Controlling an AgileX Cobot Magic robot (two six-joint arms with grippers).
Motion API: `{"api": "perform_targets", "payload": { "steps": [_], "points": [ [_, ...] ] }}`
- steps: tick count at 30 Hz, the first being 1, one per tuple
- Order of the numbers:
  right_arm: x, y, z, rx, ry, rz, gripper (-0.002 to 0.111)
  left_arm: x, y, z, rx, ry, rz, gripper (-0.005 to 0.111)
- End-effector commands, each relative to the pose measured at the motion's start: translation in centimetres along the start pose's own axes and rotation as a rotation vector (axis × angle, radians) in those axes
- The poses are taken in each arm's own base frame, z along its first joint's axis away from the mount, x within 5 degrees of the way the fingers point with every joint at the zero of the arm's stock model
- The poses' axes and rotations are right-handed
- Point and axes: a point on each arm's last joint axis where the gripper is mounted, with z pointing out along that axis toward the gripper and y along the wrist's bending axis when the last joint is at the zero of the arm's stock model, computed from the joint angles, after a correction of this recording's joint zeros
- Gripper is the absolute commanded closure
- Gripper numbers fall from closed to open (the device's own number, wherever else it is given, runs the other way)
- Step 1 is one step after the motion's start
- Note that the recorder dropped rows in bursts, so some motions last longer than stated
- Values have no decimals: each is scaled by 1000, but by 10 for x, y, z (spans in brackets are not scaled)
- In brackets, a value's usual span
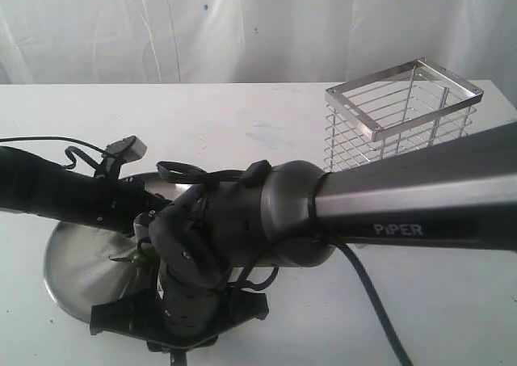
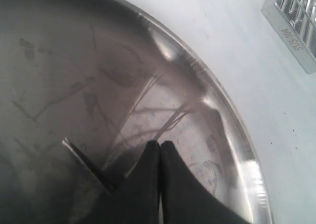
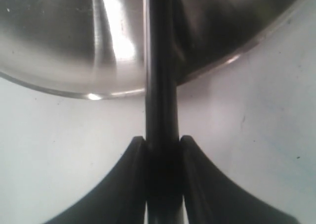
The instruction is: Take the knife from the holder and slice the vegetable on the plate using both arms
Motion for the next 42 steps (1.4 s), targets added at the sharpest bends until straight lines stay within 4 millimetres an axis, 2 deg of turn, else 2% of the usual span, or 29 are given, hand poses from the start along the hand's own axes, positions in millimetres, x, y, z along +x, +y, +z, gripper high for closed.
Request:
{"api": "perform_targets", "payload": {
  "steps": [1, 8, 14, 19, 26, 28, 30, 33, 37, 42],
  "points": [
    [6, -5, -3, 50, 61, 5, 108, 15, 14, 8, -74, 82, -18, 107],
    [7, -4, -20, 36, 58, -11, 108, 32, 24, 20, -74, 154, -85, 107],
    [7, -4, -17, 37, 58, -10, 108, 40, 28, 20, -99, 170, -107, 107],
    [9, -5, -9, 45, 91, -43, 108, 39, 27, 20, -91, 159, -123, 107],
    [14, -4, -10, 27, 137, -53, 108, 38, 24, 20, -67, 150, -132, 107],
    [13, -3, -10, 24, 131, -54, 108, 24, 19, 16, -25, 102, -130, 107],
    [12, -3, -10, 17, 123, -54, 108, 0, 11, 1, -5, 21, -87, 107],
    [12, -3, -10, 17, 123, -54, 108, -12, 8, -15, -11, -32, -90, 107],
    [12, -2, -10, 12, 117, -53, 108, -8, 0, -31, -6, -20, -71, 107],
    [11, -2, -10, 6, 110, -53, 108, 2, -7, -32, 74, 9, -86, 107]
  ]
}}
